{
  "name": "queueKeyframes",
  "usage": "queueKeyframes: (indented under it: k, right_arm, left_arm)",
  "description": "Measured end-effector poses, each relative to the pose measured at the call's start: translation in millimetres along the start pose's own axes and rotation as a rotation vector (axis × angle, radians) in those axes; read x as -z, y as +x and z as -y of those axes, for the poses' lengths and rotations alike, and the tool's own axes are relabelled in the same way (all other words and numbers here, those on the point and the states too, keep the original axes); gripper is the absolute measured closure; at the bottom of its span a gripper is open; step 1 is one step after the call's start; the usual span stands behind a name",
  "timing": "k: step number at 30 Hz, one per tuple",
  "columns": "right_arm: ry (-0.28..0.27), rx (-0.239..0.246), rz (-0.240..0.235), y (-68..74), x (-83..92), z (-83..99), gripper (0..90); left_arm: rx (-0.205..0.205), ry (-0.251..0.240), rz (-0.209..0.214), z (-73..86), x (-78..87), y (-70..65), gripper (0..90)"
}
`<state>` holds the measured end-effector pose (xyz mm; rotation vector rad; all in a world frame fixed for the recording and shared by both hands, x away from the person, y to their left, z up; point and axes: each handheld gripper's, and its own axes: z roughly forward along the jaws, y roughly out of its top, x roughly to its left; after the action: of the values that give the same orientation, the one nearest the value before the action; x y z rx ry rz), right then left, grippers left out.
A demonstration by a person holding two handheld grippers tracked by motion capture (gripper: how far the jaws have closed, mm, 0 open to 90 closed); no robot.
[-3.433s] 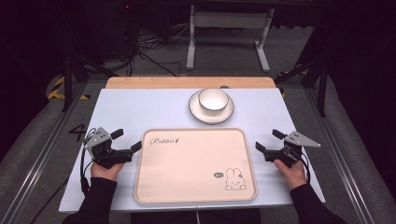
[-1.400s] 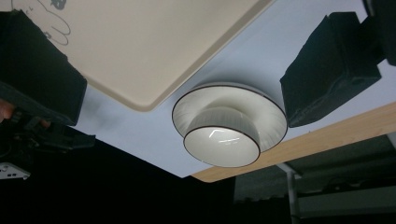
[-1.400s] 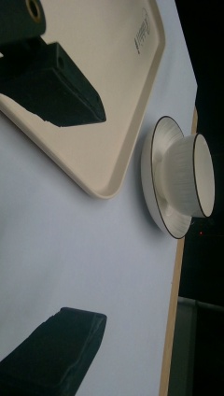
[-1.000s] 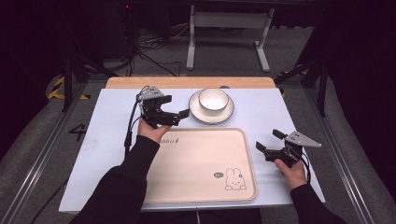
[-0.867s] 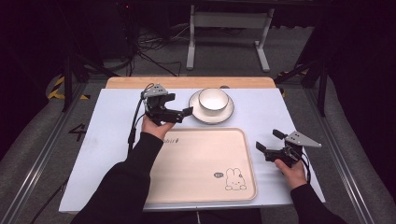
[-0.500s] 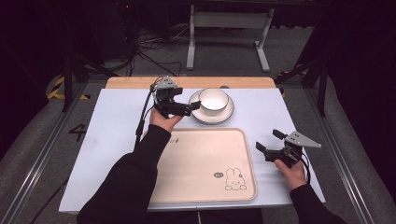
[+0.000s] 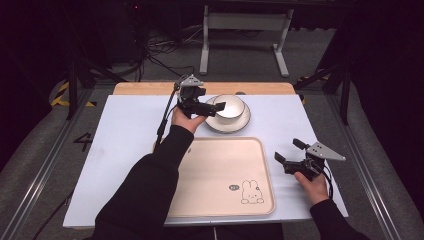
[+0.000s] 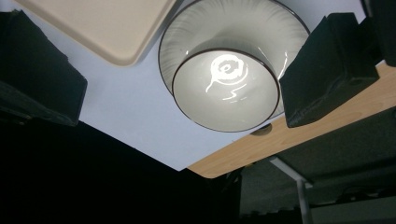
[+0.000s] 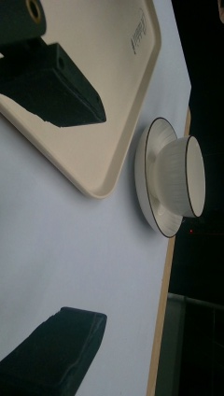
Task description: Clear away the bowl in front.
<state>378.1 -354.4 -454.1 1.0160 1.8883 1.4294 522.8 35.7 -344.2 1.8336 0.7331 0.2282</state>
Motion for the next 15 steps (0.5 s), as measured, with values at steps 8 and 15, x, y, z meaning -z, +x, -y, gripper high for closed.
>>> queueKeyframes:
  k: [8, 15]
  right_arm:
    - [0.003, -0.004, -0.001, -0.3, -0.4, -0.1, 5.3]
    - [0.018, -0.003, 0.005, 0.9, -1.9, -0.9, 5.3]
  left_arm:
    - [0.018, 0.021, -0.020, -6.7, -16.1, 7.6, 1.3]
    - [0.074, 0.041, -0.055, -11.0, -34.0, 19.7, 2.2]
